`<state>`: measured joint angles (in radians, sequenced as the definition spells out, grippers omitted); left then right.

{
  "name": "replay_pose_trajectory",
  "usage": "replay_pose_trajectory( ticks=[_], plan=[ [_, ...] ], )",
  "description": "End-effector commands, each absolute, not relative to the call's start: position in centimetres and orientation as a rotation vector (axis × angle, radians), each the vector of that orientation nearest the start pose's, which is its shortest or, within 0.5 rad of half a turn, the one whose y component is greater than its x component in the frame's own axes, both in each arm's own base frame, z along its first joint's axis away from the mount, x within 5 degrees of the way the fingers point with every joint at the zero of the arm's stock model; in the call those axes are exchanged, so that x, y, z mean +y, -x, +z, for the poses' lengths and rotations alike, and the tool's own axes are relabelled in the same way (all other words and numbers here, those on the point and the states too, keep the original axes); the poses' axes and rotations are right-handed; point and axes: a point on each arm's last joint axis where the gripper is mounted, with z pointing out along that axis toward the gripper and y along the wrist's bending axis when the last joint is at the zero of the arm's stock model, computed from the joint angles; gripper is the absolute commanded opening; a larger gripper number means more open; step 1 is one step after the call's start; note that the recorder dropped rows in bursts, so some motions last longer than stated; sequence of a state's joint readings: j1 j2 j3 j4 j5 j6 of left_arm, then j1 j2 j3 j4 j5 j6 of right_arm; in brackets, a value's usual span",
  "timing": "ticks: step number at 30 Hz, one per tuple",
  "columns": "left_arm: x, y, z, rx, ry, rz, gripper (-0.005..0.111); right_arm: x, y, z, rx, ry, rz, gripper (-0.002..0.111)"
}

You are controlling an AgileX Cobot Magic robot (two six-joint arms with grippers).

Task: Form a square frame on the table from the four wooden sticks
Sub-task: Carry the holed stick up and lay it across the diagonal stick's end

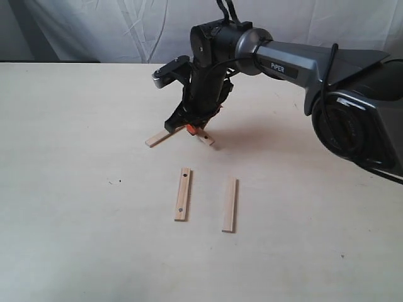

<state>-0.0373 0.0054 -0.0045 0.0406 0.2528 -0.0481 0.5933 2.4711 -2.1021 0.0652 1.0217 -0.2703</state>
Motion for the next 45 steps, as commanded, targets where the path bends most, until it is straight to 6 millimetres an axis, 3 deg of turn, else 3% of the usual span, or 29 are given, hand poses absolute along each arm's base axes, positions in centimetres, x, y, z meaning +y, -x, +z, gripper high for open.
replay_pose_trajectory(
  ticks=[1,8,14,19,22,27,31,36,45],
  plan=[
    [-0.1,-5.5,19.1,1.723,-0.022,-0.028,0.000,29.3,-43.0,13.3,2.589,1.166,0.139,-0.001],
    [-0.1,-5.5,19.1,1.723,-0.022,-0.028,0.000,29.4,-43.0,11.9,2.630,1.148,0.136,-0.001],
    [-0.1,-5.5,19.1,1.723,-0.022,-0.028,0.000,29.4,-43.0,11.8,2.631,1.149,0.136,-0.001],
    [-0.1,-5.5,19.1,1.723,-0.022,-0.028,0.000,29.3,-43.4,13.8,2.605,1.150,0.108,-0.001],
    [-0.1,-5.5,19.1,1.723,-0.022,-0.028,0.000,26.9,-44.3,15.0,2.623,1.162,0.051,-0.001],
    [-0.1,-5.5,19.1,1.723,-0.022,-0.028,0.000,22.6,-44.9,16.9,2.577,1.415,0.101,-0.001],
    [-0.1,-5.5,19.1,1.723,-0.022,-0.028,0.000,19.3,-44.9,15.3,2.620,1.435,0.078,-0.001],
    [-0.1,-5.5,19.1,1.723,-0.022,-0.028,0.000,18.2,-44.7,13.2,2.624,1.461,-0.011,-0.001],
    [-0.1,-5.5,19.1,1.723,-0.022,-0.028,0.000,18.4,-45.1,13.1,2.585,1.429,-0.023,0.001]
  ],
)
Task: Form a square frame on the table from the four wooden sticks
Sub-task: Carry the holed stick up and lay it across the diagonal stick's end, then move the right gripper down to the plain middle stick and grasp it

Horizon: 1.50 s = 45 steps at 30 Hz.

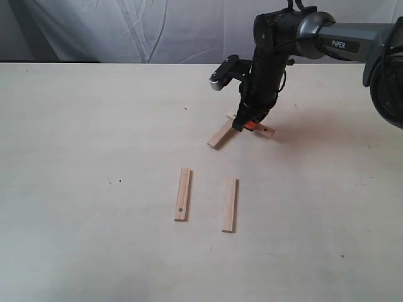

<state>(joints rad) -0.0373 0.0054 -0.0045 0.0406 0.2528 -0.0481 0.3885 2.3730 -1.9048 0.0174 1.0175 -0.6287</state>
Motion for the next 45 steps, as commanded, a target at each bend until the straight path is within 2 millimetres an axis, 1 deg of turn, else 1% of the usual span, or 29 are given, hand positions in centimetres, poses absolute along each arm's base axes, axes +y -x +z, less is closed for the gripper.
replay_pose_trajectory(
  ticks=[1,6,8,12,14,15,18,19,21,22,24,26,28,32,36,39,40,45],
  plan=[
    [-0.1,-5.5,19.1,1.723,-0.022,-0.028,0.000,18.4,-45.1,13.1,2.586,1.420,-0.023,0.005],
    [-0.1,-5.5,19.1,1.723,-0.022,-0.028,0.000,18.4,-45.2,13.1,2.590,1.399,-0.022,0.025],
    [-0.1,-5.5,19.1,1.723,-0.022,-0.028,0.000,18.4,-45.2,13.1,2.592,1.400,-0.022,0.030],
    [-0.1,-5.5,19.1,1.723,-0.022,-0.028,0.000,18.6,-45.1,13.3,2.612,1.359,-0.016,0.031],
    [-0.1,-5.5,19.1,1.723,-0.022,-0.028,0.000,18.6,-44.9,14.0,2.622,1.332,-0.013,0.032],
    [-0.1,-5.5,19.1,1.723,-0.022,-0.028,0.000,18.6,-44.8,14.5,2.637,1.298,-0.009,0.032],
    [-0.1,-5.5,19.1,1.723,-0.022,-0.028,0.000,18.8,-44.2,16.4,2.718,1.117,0.035,0.032],
    [-0.1,-5.5,19.1,1.723,-0.022,-0.028,0.000,18.9,-43.9,17.1,2.743,1.067,0.061,0.032],
    [-0.1,-5.5,19.1,1.723,-0.022,-0.028,0.000,19.3,-43.1,18.3,2.817,0.912,0.162,0.032],
    [-0.1,-5.5,19.1,1.723,-0.022,-0.028,0.000,19.6,-42.8,18.7,2.846,0.848,0.193,0.032],
    [-0.1,-5.5,19.1,1.723,-0.022,-0.028,0.000,19.9,-42.0,19.2,2.920,0.666,0.214,0.032],
    [-0.1,-5.5,19.1,1.723,-0.022,-0.028,0.000,20.8,-40.7,19.4,2.945,0.588,0.218,0.032],
    [-0.1,-5.5,19.1,1.723,-0.022,-0.028,0.000,21.9,-39.0,19.3,2.955,0.594,0.193,0.032],
    [-0.1,-5.5,19.1,1.723,-0.022,-0.028,0.000,23.6,-35.6,18.8,2.977,0.505,0.066,0.032],
    [-0.1,-5.5,19.1,1.723,-0.022,-0.028,0.000,25.3,-32.5,17.5,3.015,0.444,-0.018,0.032],
    [-0.1,-5.5,19.1,1.723,-0.022,-0.028,0.000,25.8,-31.2,16.6,3.048,0.408,-0.039,0.032],
    [-0.1,-5.5,19.1,1.723,-0.022,-0.028,0.000,26.0,-30.8,16.2,3.059,0.401,-0.021,0.032],
    [-0.1,-5.5,19.1,1.723,-0.022,-0.028,0.000,25.7,-29.7,14.6,3.125,0.318,0.013,0.032]
  ],
)
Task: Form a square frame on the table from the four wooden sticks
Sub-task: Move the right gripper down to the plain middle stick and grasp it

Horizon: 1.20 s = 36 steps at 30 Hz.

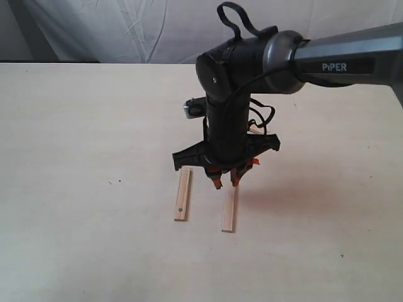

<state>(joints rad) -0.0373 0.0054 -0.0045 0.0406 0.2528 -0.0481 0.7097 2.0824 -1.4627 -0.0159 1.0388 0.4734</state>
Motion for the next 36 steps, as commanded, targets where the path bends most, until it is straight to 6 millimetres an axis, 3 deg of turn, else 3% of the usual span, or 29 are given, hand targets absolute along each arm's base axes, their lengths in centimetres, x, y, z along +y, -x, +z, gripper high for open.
replay_pose_trajectory(
  ticks=[1,6,14,26,36],
  plan=[
    [-0.1,-5.5,19.1,1.723,-0.022,-0.028,0.000,25.5,-29.6,14.2,3.130,0.300,0.013,0.035],
    [-0.1,-5.5,19.1,1.723,-0.022,-0.028,0.000,24.9,-28.9,12.9,3.150,0.269,-0.003,0.057],
    [-0.1,-5.5,19.1,1.723,-0.022,-0.028,0.000,25.3,-29.1,12.7,3.114,0.232,0.068,0.042],
    [-0.1,-5.5,19.1,1.723,-0.022,-0.028,0.000,25.3,-29.0,12.7,3.127,0.097,0.059,0.042],
    [-0.1,-5.5,19.1,1.723,-0.022,-0.028,0.000,24.8,-28.4,11.3,3.167,0.018,0.009,0.042]
  ],
)
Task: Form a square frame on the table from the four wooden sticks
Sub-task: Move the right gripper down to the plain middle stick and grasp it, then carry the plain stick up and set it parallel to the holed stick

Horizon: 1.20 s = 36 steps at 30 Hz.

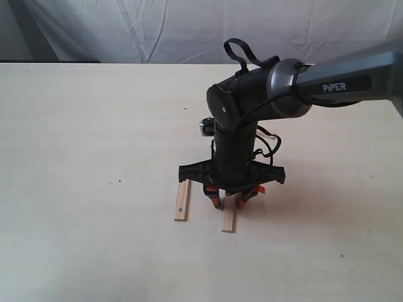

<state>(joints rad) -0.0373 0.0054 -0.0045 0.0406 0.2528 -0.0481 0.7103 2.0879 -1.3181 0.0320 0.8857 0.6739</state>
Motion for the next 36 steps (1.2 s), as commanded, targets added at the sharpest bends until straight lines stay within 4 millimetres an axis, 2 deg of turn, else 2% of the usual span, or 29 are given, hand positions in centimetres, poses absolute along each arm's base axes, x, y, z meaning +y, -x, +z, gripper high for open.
replay_pose_trajectory(
  ticks=[1,3,7,10,12,17,20,21,22,23,27,30,36],
  plan=[
    [-0.1,-5.5,19.1,1.723,-0.022,-0.028,0.000,24.8,-28.4,11.2,3.169,0.018,0.008,0.041],
    [-0.1,-5.5,19.1,1.723,-0.022,-0.028,0.000,24.7,-28.4,11.2,3.170,0.010,0.003,0.034],
    [-0.1,-5.5,19.1,1.723,-0.022,-0.028,0.000,24.9,-28.5,12.0,3.151,0.011,0.028,0.001],
    [-0.1,-5.5,19.1,1.723,-0.022,-0.028,0.000,24.4,-29.1,13.3,3.098,0.056,0.043,0.000],
    [-0.1,-5.5,19.1,1.723,-0.022,-0.028,0.000,23.8,-30.1,14.6,3.054,0.163,0.043,0.000],
    [-0.1,-5.5,19.1,1.723,-0.022,-0.028,0.000,22.4,-32.9,17.6,2.978,0.615,0.143,0.000],
    [-0.1,-5.5,19.1,1.723,-0.022,-0.028,0.000,22.2,-33.9,18.6,2.866,0.894,0.207,0.000],
    [-0.1,-5.5,19.1,1.723,-0.022,-0.028,0.000,22.3,-34.1,18.7,2.827,0.955,0.203,0.000],
    [-0.1,-5.5,19.1,1.723,-0.022,-0.028,0.000,22.5,-34.6,18.9,2.736,1.099,0.177,0.000],
    [-0.1,-5.5,19.1,1.723,-0.022,-0.028,0.000,22.6,-34.8,18.9,2.701,1.143,0.164,0.000],
    [-0.1,-5.5,19.1,1.723,-0.022,-0.028,0.000,22.9,-36.5,17.1,2.611,1.330,0.048,-0.001],
    [-0.1,-5.5,19.1,1.723,-0.022,-0.028,0.000,23.0,-37.5,15.3,2.530,1.574,-0.061,-0.001],
    [-0.1,-5.5,19.1,1.723,-0.022,-0.028,0.000,22.9,-38.6,13.0,2.450,1.662,-0.175,-0.001]
  ],
)
